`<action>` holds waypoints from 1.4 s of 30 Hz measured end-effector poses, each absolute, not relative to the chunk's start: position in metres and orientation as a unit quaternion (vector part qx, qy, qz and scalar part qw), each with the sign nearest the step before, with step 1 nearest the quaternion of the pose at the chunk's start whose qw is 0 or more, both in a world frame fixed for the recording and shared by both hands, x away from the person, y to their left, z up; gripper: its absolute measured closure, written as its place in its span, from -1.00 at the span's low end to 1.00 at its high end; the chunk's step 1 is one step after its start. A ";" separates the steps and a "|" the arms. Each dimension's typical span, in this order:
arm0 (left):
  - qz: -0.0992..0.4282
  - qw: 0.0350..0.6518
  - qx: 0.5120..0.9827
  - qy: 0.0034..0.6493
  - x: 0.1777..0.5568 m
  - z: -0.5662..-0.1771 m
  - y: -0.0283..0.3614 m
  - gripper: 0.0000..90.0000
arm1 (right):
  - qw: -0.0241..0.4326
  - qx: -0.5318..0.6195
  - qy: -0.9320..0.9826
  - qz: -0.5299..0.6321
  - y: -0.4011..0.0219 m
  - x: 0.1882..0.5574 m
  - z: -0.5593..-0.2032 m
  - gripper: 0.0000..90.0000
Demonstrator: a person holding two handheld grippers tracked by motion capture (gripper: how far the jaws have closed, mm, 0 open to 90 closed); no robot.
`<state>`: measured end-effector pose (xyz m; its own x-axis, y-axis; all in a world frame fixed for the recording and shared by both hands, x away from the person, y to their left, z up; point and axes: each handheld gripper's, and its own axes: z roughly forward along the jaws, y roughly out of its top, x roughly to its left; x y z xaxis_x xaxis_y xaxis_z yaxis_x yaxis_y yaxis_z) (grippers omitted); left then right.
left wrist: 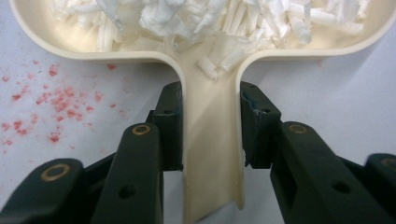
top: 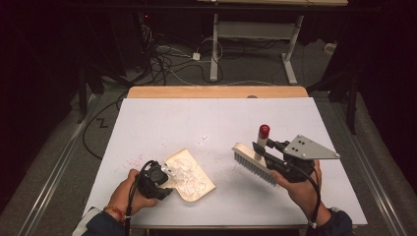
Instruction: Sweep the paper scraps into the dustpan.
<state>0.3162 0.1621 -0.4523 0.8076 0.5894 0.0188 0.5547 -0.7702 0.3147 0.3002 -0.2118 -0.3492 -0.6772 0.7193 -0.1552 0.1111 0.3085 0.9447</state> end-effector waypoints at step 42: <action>0.053 0.145 0.944 0.292 0.317 -0.452 0.144 0.41 | 0.277 0.253 0.756 0.537 -0.199 0.299 -0.352 0.56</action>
